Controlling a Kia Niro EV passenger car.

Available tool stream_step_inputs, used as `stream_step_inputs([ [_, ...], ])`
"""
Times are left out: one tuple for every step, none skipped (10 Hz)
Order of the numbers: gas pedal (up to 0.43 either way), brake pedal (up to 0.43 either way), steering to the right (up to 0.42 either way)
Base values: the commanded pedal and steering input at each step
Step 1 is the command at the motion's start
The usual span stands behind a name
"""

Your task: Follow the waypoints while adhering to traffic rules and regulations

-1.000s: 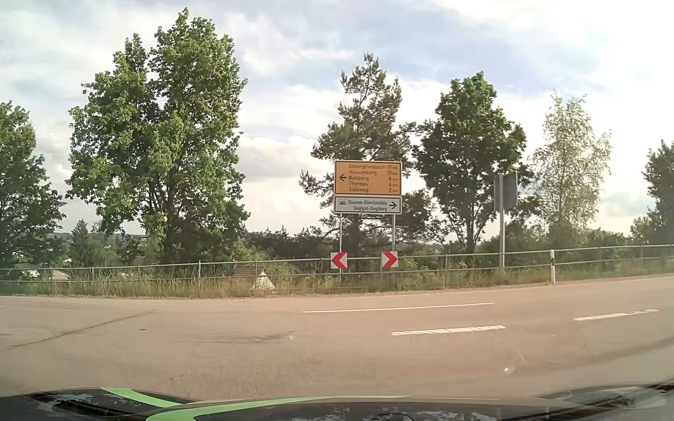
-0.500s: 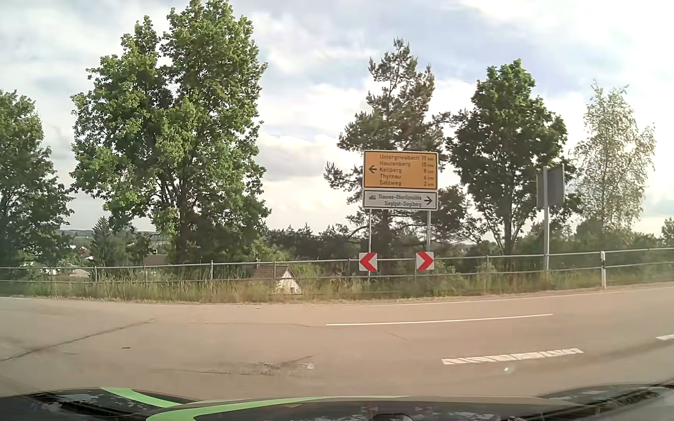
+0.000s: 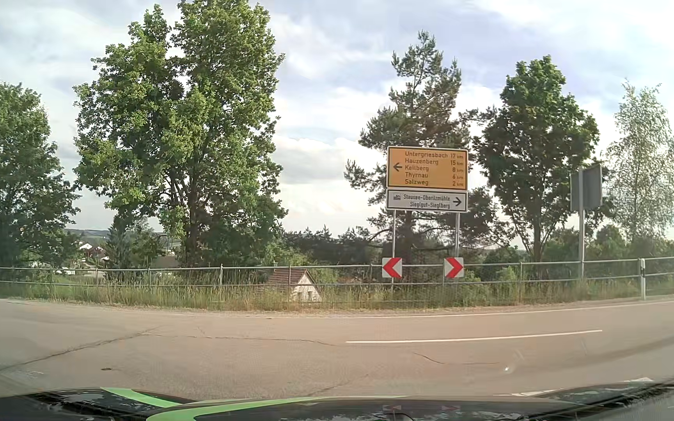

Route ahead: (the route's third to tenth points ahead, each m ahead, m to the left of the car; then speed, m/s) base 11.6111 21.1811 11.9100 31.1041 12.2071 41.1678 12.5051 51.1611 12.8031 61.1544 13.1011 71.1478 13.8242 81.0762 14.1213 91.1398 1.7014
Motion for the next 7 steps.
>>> stream_step_inputs([
  [0.000, 0.250, -0.148],
  [0.000, 0.250, -0.148],
  [0.000, 0.244, -0.147],
  [0.000, 0.244, -0.147],
  [0.000, 0.250, -0.147],
  [0.000, 0.250, -0.147],
  [0.000, 0.256, -0.147],
])
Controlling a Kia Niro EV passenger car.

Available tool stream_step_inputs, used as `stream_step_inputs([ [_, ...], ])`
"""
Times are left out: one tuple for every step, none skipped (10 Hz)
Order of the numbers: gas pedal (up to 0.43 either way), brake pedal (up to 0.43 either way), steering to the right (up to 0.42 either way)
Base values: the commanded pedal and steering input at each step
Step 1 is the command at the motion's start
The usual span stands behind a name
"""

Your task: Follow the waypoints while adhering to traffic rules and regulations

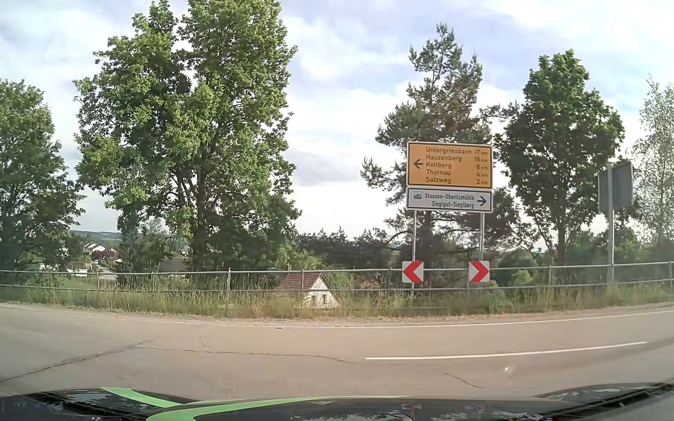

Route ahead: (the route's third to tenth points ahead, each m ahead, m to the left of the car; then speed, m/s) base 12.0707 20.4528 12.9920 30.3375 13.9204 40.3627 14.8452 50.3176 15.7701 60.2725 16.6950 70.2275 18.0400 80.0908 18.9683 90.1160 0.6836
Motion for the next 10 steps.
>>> stream_step_inputs([
  [0.000, 0.256, -0.147],
  [0.000, 0.250, -0.147],
  [0.000, 0.256, -0.147],
  [0.000, 0.256, -0.147],
  [0.000, 0.256, -0.147],
  [0.000, 0.262, -0.147],
  [0.000, 0.256, -0.145],
  [0.000, 0.256, -0.146],
  [0.000, 0.262, -0.145],
  [0.000, 0.262, -0.145],
])
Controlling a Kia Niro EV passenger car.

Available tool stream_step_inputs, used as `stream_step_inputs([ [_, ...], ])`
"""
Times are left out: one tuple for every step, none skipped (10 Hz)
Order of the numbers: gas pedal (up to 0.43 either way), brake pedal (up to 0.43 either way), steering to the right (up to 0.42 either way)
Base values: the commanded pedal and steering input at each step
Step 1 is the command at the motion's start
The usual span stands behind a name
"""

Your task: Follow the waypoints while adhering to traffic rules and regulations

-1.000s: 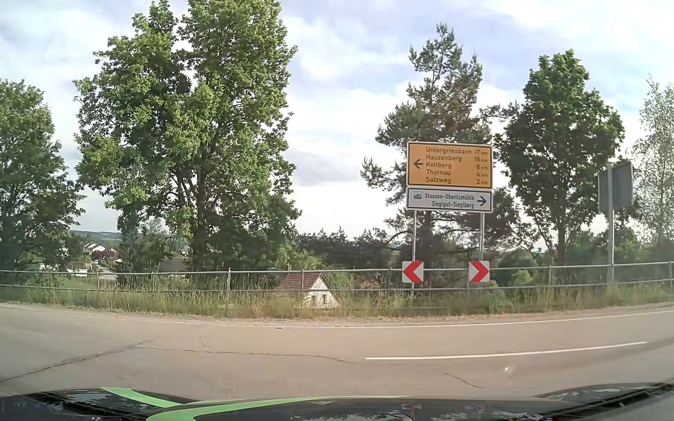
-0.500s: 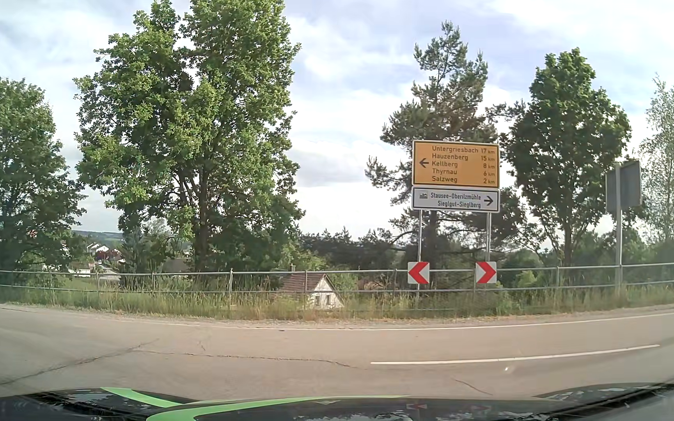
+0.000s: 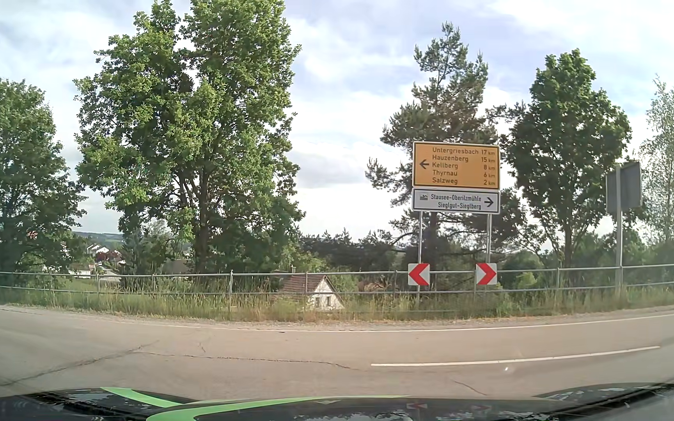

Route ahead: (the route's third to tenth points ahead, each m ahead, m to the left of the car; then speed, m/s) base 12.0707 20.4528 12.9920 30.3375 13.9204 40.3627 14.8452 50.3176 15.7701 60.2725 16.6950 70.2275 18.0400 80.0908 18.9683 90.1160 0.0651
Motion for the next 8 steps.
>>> stream_step_inputs([
  [0.000, 0.256, -0.145],
  [0.000, 0.262, -0.145],
  [0.000, 0.256, -0.148],
  [0.000, 0.256, -0.149],
  [0.000, 0.262, -0.148],
  [0.000, 0.256, -0.148],
  [0.000, 0.256, -0.148],
  [0.000, 0.262, -0.148],
])
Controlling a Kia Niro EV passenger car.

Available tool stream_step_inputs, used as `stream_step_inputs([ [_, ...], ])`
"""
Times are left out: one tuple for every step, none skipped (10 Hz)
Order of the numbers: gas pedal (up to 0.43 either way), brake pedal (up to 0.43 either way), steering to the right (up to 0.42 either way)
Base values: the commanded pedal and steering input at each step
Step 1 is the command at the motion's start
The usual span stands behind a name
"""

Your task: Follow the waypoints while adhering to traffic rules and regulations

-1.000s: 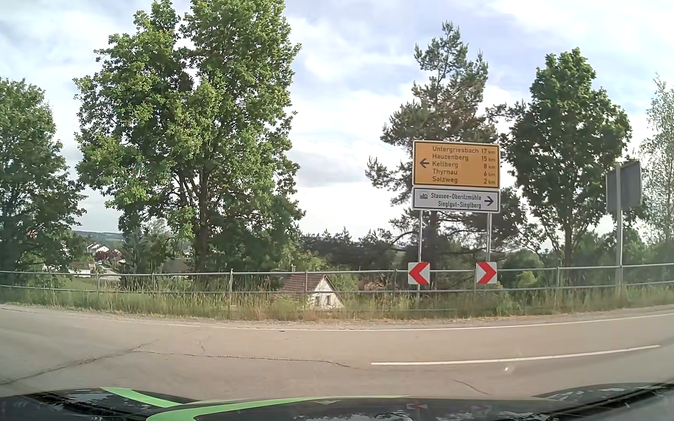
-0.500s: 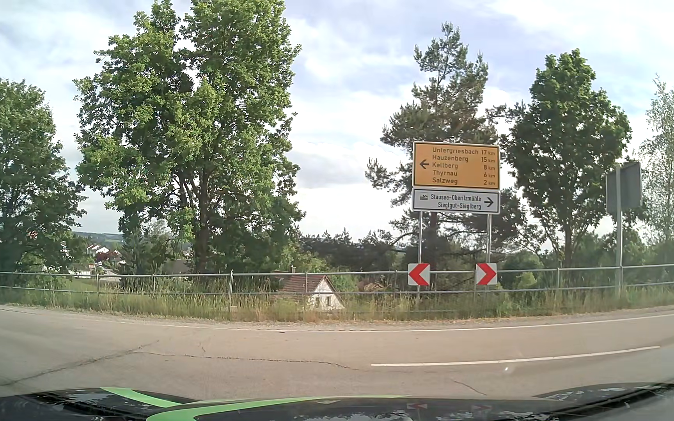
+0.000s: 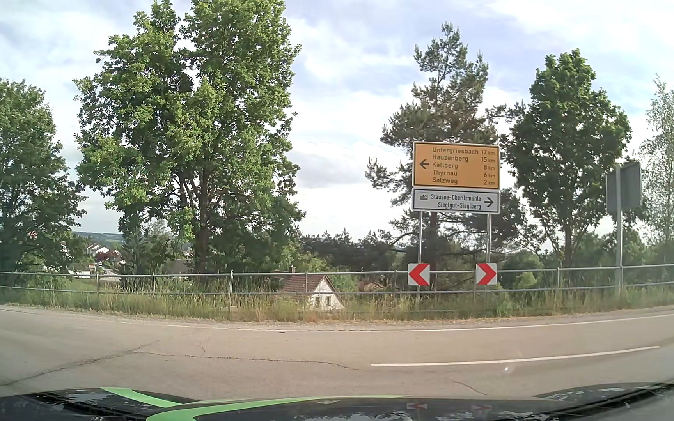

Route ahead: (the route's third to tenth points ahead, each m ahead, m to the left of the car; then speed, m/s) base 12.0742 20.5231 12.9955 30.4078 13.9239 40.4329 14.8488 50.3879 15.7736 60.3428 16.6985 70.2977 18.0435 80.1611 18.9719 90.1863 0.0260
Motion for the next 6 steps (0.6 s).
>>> stream_step_inputs([
  [0.000, 0.256, -0.148],
  [0.000, 0.256, -0.148],
  [0.000, 0.256, -0.148],
  [0.000, 0.256, -0.148],
  [0.000, 0.256, -0.148],
  [0.000, 0.256, -0.148],
])
